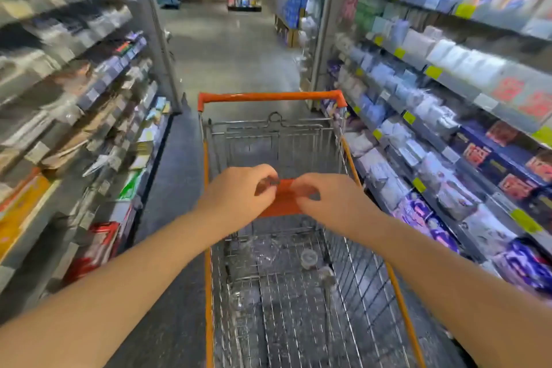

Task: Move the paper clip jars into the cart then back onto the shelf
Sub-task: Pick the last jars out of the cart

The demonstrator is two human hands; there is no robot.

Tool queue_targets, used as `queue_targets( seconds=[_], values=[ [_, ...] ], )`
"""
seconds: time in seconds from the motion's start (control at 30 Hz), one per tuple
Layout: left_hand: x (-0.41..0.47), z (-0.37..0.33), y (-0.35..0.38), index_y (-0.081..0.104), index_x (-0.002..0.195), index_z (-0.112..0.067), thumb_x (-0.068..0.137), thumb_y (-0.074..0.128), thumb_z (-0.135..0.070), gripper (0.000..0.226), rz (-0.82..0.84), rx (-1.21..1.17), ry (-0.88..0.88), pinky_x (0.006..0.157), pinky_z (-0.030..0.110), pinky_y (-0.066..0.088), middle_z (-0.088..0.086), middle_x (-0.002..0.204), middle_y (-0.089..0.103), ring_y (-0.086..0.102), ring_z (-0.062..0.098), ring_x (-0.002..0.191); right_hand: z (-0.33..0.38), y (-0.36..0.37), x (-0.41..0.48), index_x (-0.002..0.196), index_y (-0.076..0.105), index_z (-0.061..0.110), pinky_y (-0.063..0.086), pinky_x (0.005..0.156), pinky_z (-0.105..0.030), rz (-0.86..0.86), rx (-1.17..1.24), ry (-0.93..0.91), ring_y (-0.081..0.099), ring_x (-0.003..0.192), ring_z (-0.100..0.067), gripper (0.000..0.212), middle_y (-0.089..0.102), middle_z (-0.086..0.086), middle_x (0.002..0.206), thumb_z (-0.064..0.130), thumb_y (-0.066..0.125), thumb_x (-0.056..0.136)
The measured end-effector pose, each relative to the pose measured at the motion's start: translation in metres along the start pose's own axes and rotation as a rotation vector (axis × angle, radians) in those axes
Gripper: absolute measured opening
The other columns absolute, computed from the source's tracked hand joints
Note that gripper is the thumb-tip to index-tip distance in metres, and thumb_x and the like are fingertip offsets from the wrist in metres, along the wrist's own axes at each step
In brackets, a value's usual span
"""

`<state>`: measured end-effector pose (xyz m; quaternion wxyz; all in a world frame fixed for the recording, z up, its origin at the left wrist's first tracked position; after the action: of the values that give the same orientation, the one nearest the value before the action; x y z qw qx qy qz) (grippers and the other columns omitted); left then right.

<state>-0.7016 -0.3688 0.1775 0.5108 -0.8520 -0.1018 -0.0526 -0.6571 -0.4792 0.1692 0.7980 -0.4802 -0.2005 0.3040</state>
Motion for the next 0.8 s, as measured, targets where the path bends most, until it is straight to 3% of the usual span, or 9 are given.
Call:
queue_targets(
  seconds=[0.1, 0.2, 0.33, 0.5, 0.67, 0.8],
  values=[
    [0.026, 0.008, 0.054, 0.056, 0.118, -0.026, 0.092, 0.051, -0.031, 0.027, 0.07, -0.003, -0.001, 0.065, 0.027, 0.042, -0.008, 0.091, 0.065, 0.057, 0.013, 0.076, -0.048, 0.027, 0.014, 0.113, 0.065, 0.021, 0.042, 0.087, -0.026, 0.051, 0.037, 0.049, 0.059, 0.102, -0.014, 0.025, 0.068, 0.004, 0.108, 0.024, 0.056, 0.09],
    [0.048, 0.021, 0.104, 0.053, 0.121, -0.022, 0.092, 0.05, -0.031, 0.029, 0.117, -0.028, 0.001, 0.072, 0.03, 0.045, -0.007, 0.095, 0.067, 0.06, 0.014, 0.085, -0.097, 0.055, 0.03, 0.112, 0.065, 0.021, 0.044, 0.089, -0.027, 0.076, 0.088, 0.118, 0.06, 0.101, -0.013, 0.024, 0.068, 0.006, 0.108, 0.025, 0.056, 0.09],
    [0.067, 0.052, 0.169, 0.052, 0.122, -0.022, 0.092, 0.051, -0.03, 0.031, 0.16, -0.047, -0.079, 0.077, 0.031, 0.045, -0.006, 0.096, 0.067, 0.06, 0.015, 0.089, -0.151, 0.094, 0.051, 0.115, 0.063, 0.017, 0.037, 0.08, -0.018, 0.101, 0.162, 0.203, 0.059, 0.102, -0.013, 0.025, 0.067, 0.003, 0.109, 0.021, 0.056, 0.092],
    [0.076, 0.109, 0.272, 0.041, 0.133, -0.019, 0.093, 0.05, -0.03, 0.043, 0.24, -0.017, -0.266, 0.081, 0.038, 0.047, 0.006, 0.116, 0.058, 0.057, 0.026, 0.103, -0.221, 0.174, 0.067, 0.124, 0.056, 0.014, 0.038, 0.086, -0.026, 0.137, 0.208, 0.363, 0.055, 0.109, -0.02, 0.033, 0.062, -0.003, 0.12, 0.018, 0.053, 0.092],
    [0.015, 0.182, 0.371, 0.033, 0.139, -0.021, 0.09, 0.053, -0.031, 0.054, 0.356, 0.081, -0.478, 0.076, 0.035, 0.043, 0.008, 0.119, 0.052, 0.053, 0.029, 0.106, -0.297, 0.277, 0.047, 0.113, 0.059, 0.015, 0.038, 0.074, -0.033, 0.204, 0.206, 0.586, 0.055, 0.097, -0.029, 0.028, 0.062, -0.009, 0.111, 0.025, 0.057, 0.088],
    [-0.053, 0.231, 0.423, 0.022, 0.145, -0.025, 0.09, 0.053, -0.038, 0.065, 0.502, 0.141, -0.625, 0.098, 0.043, 0.04, 0.006, 0.139, 0.042, 0.045, 0.029, 0.12, -0.346, 0.344, 0.026, 0.121, 0.052, 0.012, 0.046, 0.084, -0.042, 0.316, 0.109, 0.727, 0.053, 0.107, -0.037, 0.043, 0.057, -0.015, 0.115, 0.037, 0.054, 0.086]
  ],
)
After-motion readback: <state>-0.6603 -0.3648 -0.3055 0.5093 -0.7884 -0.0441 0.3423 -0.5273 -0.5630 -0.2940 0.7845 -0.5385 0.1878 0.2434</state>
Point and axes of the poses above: each hand's wrist, its own x-axis towards the middle knuckle, its own y-axis out of the palm, z = x × y, the point moved 10 cm from there along x, towards the middle knuckle
